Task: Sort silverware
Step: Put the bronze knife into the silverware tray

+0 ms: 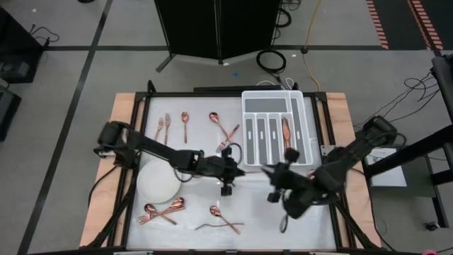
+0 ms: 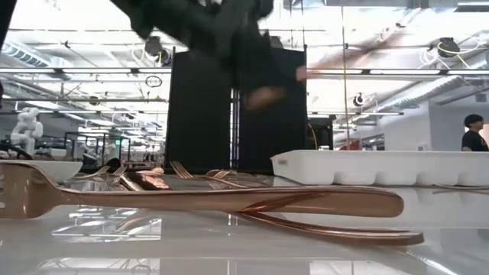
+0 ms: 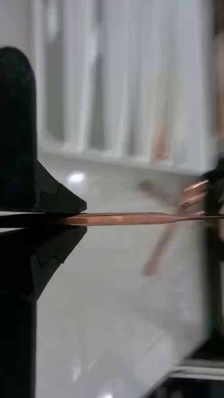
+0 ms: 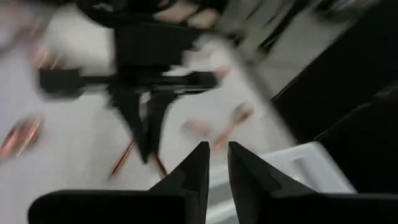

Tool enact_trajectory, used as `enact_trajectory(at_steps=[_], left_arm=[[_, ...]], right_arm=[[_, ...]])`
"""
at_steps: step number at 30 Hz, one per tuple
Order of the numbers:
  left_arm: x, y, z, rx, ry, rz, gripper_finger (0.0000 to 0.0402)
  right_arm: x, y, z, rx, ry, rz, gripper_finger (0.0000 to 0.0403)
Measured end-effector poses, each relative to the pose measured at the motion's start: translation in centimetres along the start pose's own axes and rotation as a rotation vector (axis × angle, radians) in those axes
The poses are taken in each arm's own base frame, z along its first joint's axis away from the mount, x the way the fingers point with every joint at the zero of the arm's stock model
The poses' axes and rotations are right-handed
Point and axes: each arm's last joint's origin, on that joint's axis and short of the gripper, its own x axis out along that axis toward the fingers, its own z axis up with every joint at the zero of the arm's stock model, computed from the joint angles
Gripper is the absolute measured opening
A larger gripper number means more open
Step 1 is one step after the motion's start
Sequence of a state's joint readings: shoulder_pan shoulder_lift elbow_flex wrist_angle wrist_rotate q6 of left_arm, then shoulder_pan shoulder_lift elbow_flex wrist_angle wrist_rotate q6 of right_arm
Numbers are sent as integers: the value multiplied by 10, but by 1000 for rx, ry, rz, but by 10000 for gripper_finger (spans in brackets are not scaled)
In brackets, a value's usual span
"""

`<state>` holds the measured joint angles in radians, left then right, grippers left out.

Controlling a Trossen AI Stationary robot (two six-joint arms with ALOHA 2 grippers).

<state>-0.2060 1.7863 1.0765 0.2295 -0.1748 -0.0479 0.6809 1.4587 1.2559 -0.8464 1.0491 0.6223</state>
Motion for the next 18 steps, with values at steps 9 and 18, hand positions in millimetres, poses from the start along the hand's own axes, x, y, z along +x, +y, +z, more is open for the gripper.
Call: enact_trajectory(at_steps=[9,18], left_arm=[[-48,48,14,-91,-259,102,15],[-73,61,-3,-299,-686,-277,15]], right_arm=[[-33,4,-49,203,-226,-46,48],[-11,7,-68,300,-357,-184,48]])
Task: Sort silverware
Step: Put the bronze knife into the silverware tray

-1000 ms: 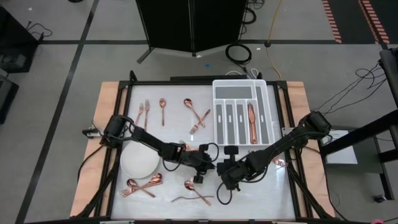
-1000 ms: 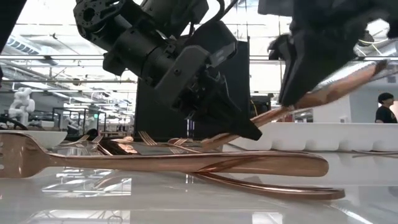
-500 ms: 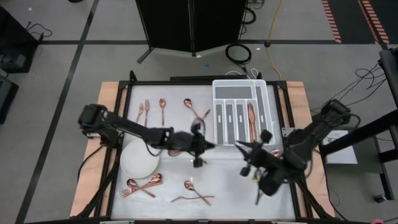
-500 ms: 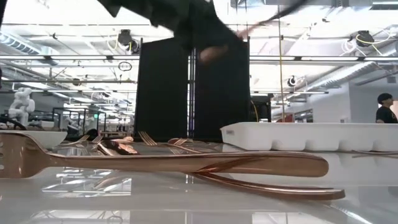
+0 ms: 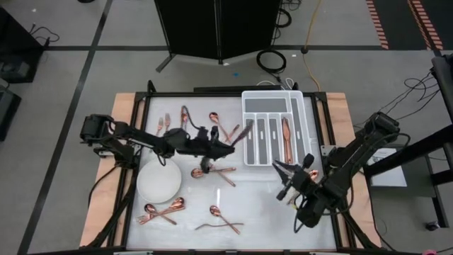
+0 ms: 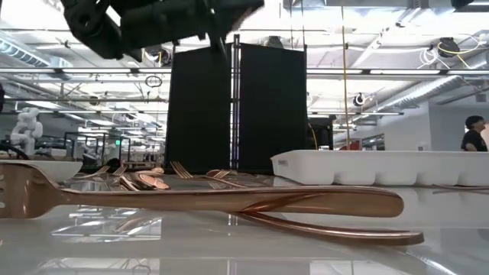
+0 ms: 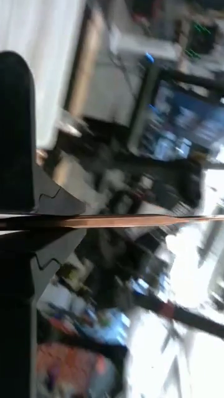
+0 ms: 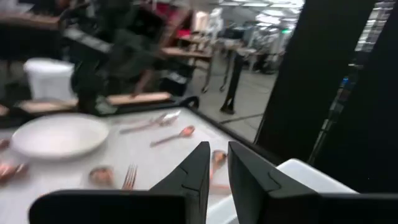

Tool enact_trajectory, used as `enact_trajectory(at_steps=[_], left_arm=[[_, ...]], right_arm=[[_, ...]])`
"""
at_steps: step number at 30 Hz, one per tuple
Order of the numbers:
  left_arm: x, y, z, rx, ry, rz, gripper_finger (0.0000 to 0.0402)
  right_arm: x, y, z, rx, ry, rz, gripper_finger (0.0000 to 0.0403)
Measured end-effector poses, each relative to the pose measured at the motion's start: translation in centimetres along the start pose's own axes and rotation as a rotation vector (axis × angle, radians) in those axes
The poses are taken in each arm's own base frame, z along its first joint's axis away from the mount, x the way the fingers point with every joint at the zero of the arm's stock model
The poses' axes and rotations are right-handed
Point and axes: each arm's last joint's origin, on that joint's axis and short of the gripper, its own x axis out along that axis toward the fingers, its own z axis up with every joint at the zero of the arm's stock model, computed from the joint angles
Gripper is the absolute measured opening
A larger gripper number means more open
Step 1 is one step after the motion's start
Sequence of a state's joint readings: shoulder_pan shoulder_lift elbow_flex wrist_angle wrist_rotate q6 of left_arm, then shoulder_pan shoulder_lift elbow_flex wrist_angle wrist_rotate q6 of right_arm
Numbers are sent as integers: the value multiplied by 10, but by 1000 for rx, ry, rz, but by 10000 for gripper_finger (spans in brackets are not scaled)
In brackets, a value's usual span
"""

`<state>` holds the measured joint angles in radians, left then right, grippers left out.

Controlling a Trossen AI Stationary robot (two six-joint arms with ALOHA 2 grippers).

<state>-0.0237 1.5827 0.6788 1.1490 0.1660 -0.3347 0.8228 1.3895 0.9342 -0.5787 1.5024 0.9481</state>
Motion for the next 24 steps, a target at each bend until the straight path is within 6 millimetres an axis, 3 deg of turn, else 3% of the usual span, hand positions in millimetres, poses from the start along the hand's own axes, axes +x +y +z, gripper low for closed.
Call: enact_trajectory(at_steps=[4,10,16,21,24], left_arm=[[-3,-21,0,21,-53,-175,15],[-2,-39,-7,76,-45,-215,15],[0,-41,3,178,-98,-203,15],[1,-39,3,212,-101,-190,15],[2,-41,3,211,-99,-200,15]], right_arm=[[13,5,20,2,-14,-60,48],[41,11,62,-55,56,-53,59],[55,31,55,-135,152,246,121],[60,48,66,-131,12,219,174],[70,65,63,-164,-58,338,198]])
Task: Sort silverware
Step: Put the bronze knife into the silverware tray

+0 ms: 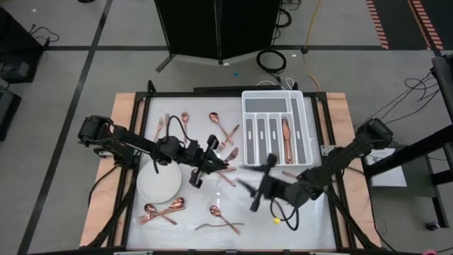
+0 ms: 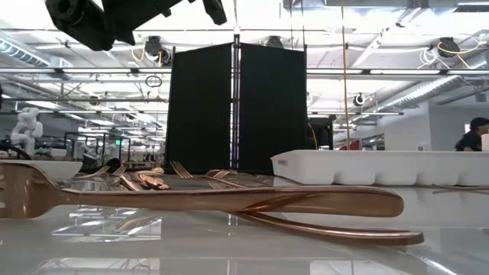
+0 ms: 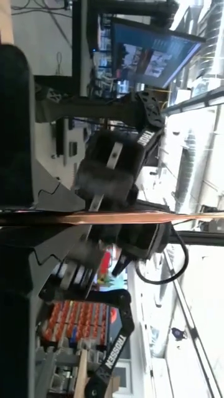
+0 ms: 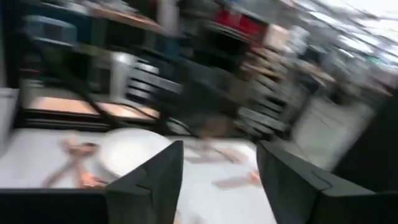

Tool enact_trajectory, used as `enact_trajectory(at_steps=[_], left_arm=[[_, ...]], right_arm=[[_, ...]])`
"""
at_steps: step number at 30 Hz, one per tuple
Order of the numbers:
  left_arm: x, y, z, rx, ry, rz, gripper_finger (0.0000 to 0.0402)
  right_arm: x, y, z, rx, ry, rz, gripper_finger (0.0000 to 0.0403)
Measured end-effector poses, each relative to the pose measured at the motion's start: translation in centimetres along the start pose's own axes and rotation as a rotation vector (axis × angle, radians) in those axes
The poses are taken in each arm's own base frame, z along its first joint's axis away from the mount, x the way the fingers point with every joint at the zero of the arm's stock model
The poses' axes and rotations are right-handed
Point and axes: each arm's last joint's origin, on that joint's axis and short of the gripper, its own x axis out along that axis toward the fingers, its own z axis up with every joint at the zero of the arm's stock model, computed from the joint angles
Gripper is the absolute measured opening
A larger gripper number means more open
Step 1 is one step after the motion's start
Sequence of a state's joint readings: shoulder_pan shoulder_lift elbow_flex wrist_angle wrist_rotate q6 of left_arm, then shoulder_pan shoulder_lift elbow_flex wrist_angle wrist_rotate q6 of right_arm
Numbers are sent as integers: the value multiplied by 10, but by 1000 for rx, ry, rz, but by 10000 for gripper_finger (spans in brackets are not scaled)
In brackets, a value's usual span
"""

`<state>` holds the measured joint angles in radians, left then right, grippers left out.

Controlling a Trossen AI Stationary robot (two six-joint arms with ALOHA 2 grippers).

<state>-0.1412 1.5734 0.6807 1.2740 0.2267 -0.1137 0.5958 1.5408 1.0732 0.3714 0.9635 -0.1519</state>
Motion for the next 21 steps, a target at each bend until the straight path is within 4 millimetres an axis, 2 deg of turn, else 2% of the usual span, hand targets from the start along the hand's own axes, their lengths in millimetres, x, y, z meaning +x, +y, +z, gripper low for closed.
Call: enact_trajectory(at_steps=[2,4,9,14,21], left_arm=[[1,-3,-1,19,5,-10,15],[1,-6,-1,49,7,-24,15],[3,-14,-5,160,34,-50,15],[3,-17,-7,266,43,-70,15],[4,-23,-9,344,47,-141,15]], right_arm=[[7,8,-1,-12,-64,51,207],[11,11,1,-23,-119,21,211],[1,17,8,-88,-159,-51,208],[-5,21,15,-51,-263,55,202],[-3,28,12,-27,-320,76,201]])
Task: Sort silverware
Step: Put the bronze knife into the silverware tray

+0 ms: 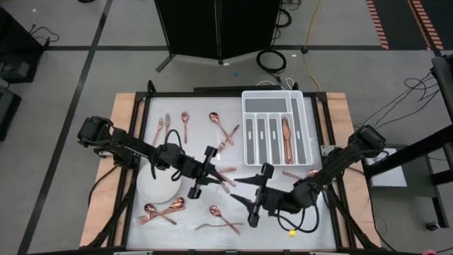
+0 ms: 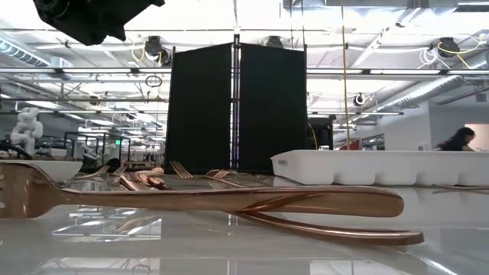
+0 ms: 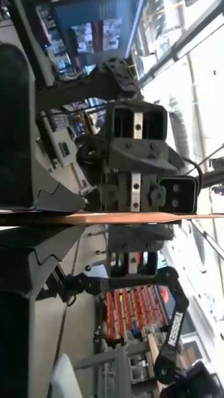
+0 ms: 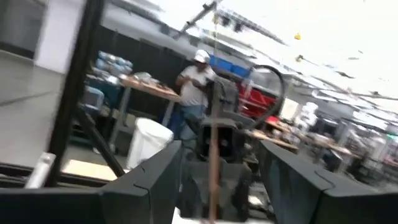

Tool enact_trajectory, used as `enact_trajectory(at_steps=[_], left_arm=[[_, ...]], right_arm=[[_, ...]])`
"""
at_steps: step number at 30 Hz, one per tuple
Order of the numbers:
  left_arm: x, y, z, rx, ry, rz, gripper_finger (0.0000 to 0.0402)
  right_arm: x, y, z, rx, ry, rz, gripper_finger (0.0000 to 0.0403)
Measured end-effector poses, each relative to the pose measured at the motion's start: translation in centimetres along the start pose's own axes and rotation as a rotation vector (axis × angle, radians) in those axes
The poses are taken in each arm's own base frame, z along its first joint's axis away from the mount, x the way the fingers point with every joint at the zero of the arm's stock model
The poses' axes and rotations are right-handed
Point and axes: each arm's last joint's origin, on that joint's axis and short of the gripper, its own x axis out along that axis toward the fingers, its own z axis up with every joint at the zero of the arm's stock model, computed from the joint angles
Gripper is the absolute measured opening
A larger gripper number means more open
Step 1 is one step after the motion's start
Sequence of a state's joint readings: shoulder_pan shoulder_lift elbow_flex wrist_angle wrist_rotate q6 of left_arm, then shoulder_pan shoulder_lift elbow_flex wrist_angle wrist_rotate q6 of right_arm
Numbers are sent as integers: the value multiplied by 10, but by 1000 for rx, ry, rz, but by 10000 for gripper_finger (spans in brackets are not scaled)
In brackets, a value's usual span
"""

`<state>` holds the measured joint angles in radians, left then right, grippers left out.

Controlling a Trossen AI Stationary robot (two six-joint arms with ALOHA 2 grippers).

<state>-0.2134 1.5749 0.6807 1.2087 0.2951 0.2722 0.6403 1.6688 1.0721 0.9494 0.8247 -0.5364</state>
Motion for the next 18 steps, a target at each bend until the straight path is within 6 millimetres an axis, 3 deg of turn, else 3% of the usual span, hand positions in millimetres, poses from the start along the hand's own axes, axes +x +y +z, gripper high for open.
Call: enact_trajectory(at_steps=[5,12,18], left_arm=[[2,-4,0,26,-4,-12,20],[24,-4,-12,3,62,-39,18],[26,0,-13,3,70,-31,18]], right_arm=[[3,1,-2,-6,-65,-23,201],[11,3,-12,-9,-109,7,201],[6,7,-9,-19,-111,13,185]])
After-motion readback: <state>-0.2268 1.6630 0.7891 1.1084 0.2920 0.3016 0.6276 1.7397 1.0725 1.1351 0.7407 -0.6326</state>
